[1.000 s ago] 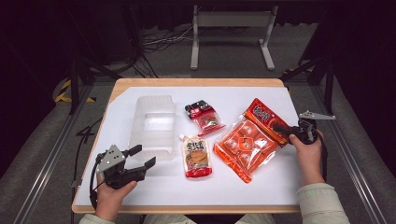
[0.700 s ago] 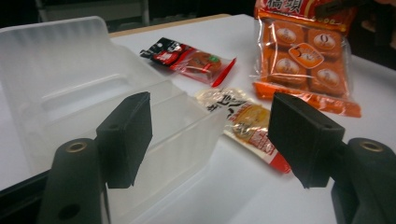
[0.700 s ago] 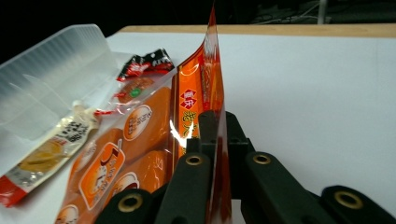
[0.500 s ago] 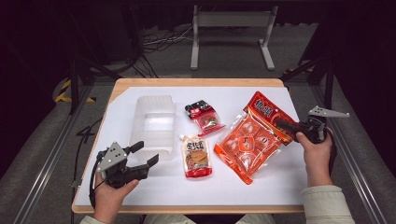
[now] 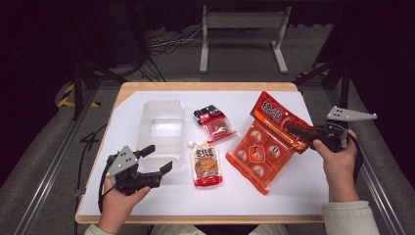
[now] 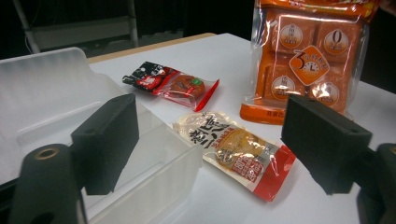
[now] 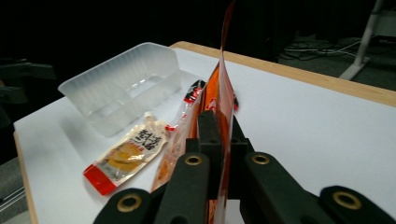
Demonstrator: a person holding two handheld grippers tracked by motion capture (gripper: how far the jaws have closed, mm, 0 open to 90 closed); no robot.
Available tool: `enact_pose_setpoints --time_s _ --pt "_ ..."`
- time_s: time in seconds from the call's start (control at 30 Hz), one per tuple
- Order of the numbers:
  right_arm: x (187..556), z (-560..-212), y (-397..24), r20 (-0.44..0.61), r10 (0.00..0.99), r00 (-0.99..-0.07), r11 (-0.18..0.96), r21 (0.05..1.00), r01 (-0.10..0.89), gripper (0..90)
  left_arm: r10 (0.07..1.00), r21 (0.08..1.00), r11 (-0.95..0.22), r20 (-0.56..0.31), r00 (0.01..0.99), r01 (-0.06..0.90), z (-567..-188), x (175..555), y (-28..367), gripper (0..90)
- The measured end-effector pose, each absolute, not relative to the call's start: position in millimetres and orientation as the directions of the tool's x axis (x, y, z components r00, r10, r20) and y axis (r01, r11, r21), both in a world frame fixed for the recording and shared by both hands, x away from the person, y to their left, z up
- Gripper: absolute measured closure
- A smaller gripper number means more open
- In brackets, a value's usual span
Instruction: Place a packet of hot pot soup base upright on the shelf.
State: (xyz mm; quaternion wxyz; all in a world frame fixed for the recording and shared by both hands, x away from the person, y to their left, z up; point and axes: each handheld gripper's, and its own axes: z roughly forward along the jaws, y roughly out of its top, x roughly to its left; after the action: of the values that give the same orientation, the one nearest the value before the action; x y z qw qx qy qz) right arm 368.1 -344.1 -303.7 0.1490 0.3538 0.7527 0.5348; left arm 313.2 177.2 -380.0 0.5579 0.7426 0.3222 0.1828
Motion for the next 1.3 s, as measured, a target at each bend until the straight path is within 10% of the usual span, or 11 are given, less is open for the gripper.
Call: enact_pose_setpoints --time_s 0.3,1.3 --pt "355 -282 -323 0.094 0.638 -0.764 0.239 0.919 0.314 90.0 0.656 0.95 -0.157 -0.104 0.748 0.269 -379 319 172 1.5" --pt "342 -236 -278 0.029 0.468 -0.883 0.312 0.93 0.196 90.0 0.623 0.953 -0.213 -0.036 0.781 0.214 -364 332 157 10.1"
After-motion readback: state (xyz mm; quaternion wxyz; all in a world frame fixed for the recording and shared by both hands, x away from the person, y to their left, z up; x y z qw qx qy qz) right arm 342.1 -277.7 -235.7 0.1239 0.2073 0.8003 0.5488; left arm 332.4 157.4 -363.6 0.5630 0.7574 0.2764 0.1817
